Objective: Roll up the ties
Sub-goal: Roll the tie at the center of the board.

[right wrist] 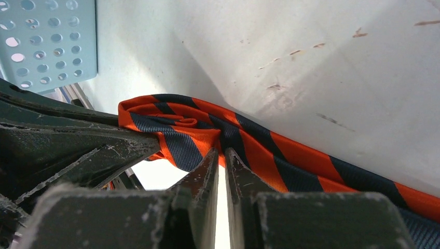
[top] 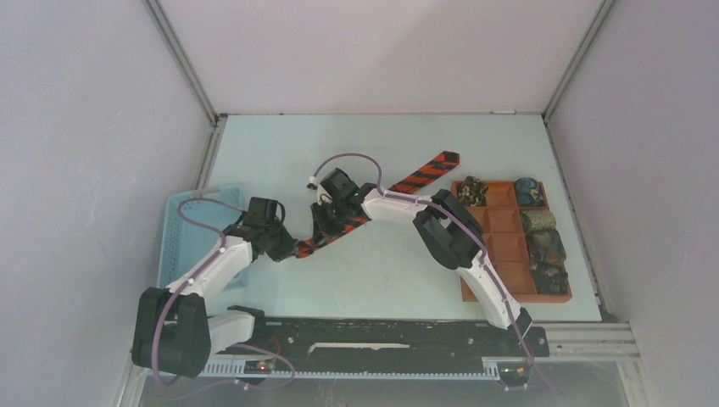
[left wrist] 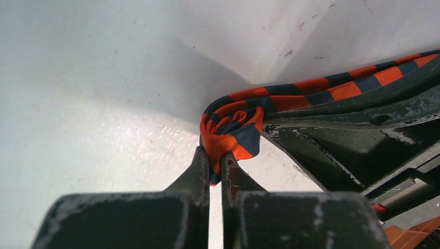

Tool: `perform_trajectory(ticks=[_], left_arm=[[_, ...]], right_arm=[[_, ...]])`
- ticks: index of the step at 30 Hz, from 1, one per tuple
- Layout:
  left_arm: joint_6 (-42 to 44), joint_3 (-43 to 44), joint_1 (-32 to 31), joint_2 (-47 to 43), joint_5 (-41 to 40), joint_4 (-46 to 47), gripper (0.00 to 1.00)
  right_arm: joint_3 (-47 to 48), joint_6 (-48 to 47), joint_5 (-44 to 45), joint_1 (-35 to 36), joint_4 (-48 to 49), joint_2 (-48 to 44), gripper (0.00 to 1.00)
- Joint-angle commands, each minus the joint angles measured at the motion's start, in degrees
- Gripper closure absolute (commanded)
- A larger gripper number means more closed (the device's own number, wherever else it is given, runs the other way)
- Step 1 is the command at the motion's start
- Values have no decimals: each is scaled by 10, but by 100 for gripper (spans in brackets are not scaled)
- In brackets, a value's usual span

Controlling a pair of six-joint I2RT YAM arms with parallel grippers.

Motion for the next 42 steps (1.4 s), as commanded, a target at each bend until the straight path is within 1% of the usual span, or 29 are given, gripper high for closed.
perform_trajectory(ticks=[1, 11, 13, 18, 30, 42], left_arm=[[25, 38, -2, -11, -25, -31, 100], [39, 51, -2, 1, -27, -48, 100], [41, 51, -2, 2, -45, -50, 100], [46, 52, -2, 5, -51, -54, 100], [47, 61, -5, 11, -52, -58, 100], [50, 75, -8, 22, -53, -65, 100]], right_arm=[[26, 5, 5, 12, 3, -8, 88], [30, 11, 5, 10, 7, -25, 86], [26, 13, 7, 8, 10, -30, 86], [26, 17, 2, 5, 17, -30, 85], [42, 32, -15, 20, 30, -2, 85], [58, 45, -26, 27, 38, 27, 88]])
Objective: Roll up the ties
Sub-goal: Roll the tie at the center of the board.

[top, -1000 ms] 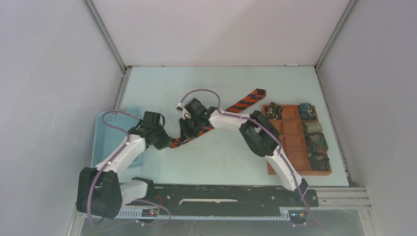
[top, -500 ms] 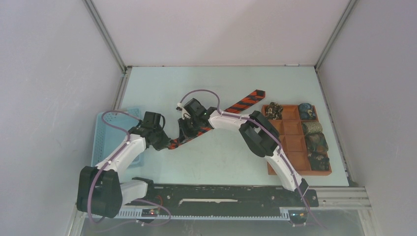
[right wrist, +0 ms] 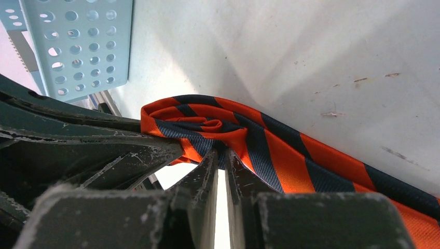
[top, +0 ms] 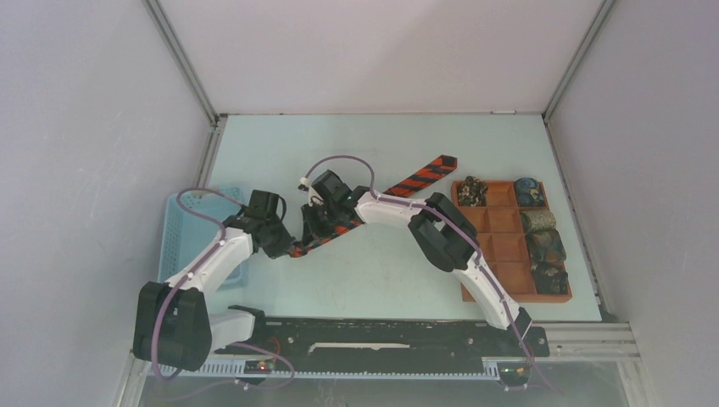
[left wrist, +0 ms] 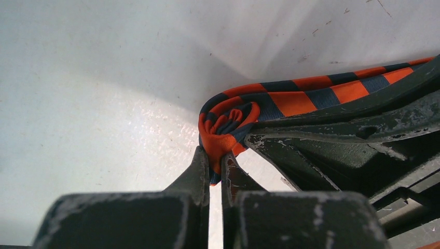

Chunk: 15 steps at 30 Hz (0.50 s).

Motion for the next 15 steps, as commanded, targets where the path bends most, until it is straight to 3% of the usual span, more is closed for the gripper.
perform_trajectory(ticks=[1, 15], left_arm=[[14, 29, -4, 2, -10, -2, 100], [27, 100, -28, 51, -30, -50, 100]], right_arm=[[28, 5, -8, 6, 14, 10, 87], [45, 13, -13, 9, 20, 16, 88]])
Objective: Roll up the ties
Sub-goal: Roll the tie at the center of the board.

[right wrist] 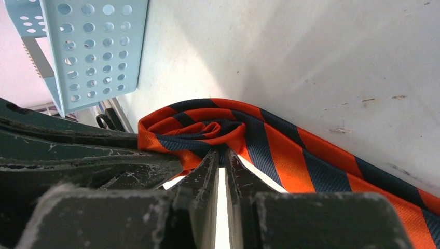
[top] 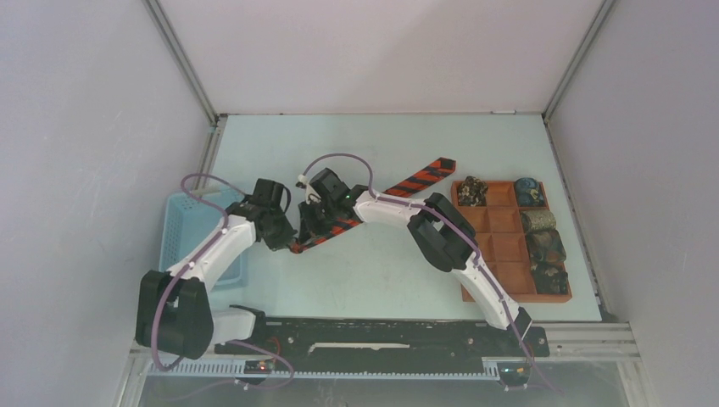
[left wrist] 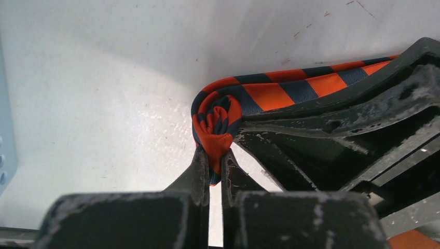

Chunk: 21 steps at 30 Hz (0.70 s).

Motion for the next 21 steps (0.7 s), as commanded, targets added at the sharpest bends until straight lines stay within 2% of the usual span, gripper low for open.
perform_trajectory(ticks=[1, 13, 21], left_arm=[[14, 48, -20, 35, -20, -7, 100], [19, 111, -59, 144, -53, -27, 100], [15, 135, -71, 185, -68, -45, 100]], right_arm=[[23, 8, -12, 7, 17, 7, 88], [-22, 8, -25, -3, 44, -10, 90], [-81, 7, -21, -22, 69, -50, 90]])
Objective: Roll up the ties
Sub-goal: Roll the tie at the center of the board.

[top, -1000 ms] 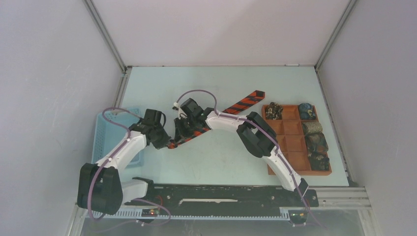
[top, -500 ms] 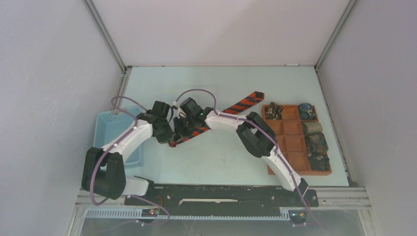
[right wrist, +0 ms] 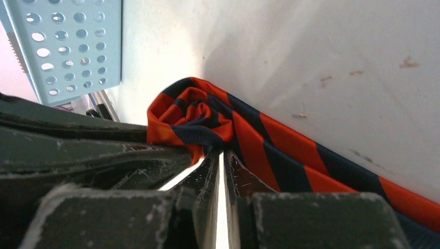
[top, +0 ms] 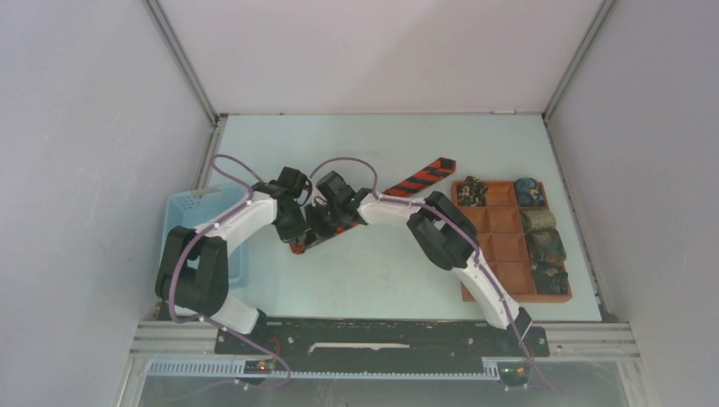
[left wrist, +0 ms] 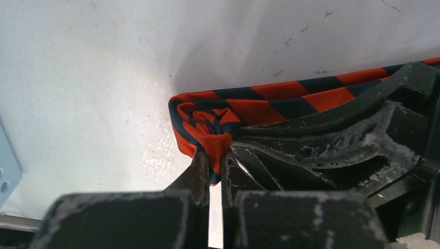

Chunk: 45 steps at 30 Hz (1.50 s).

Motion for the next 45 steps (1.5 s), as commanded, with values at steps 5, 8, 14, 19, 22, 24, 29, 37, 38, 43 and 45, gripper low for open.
perform_trajectory(ticks=[5, 8, 14, 19, 22, 24, 29, 37, 38, 43, 45], left_arm=[[-7, 23, -16, 37, -29, 5, 100], [-19, 25, -18, 44, -33, 6, 100], [-35, 46, -31, 67, -31, 6, 100], [-42, 66, -44, 85, -25, 6, 79], [-45, 72, -48, 84, -23, 6, 66], [-46, 75, -49, 79, -21, 6, 62], [-48, 77, -51, 66, -19, 7, 59], [-53, 59, -52, 41, -10, 39, 59], [-54, 55, -52, 37, -8, 44, 58], [-60, 39, -52, 14, 1, 63, 53], [-62, 33, -52, 5, 1, 69, 51]], right_arm=[[-70, -7, 2, -25, 29, -94, 90], [-110, -8, 3, -38, 39, -127, 90], [-156, -17, 10, -59, 43, -176, 90], [-173, -19, 11, -65, 42, -187, 91], [-178, -20, 13, -65, 41, -190, 91], [-179, -20, 14, -66, 39, -191, 91], [-177, -17, 16, -69, 41, -196, 91], [-175, -11, 19, -73, 39, -199, 91], [-175, -11, 20, -74, 38, -199, 91], [-175, -10, 20, -75, 37, -199, 91], [-173, -9, 19, -76, 36, -199, 91]])
